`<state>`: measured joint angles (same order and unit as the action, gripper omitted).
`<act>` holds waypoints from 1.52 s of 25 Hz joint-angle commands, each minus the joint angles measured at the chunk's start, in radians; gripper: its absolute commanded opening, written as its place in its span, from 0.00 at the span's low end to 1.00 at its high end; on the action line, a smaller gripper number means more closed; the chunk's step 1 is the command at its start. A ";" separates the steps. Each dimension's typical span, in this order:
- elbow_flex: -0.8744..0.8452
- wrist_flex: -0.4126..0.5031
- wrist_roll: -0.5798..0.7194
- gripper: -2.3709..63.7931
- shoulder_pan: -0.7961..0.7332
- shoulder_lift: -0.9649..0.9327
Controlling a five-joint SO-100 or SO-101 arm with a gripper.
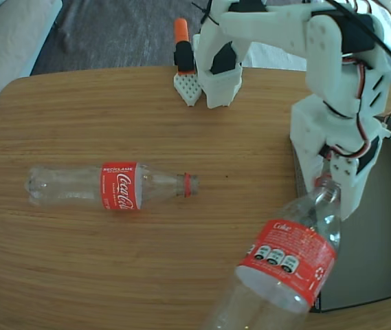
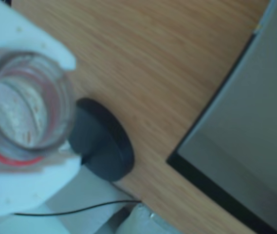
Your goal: Grasp the bottles and put them in the box.
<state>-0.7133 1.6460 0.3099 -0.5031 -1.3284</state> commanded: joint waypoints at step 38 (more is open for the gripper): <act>-0.463 -0.041 -0.008 0.07 -0.632 -0.126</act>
<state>-1.1842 1.6153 0.3007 -1.1382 -1.4067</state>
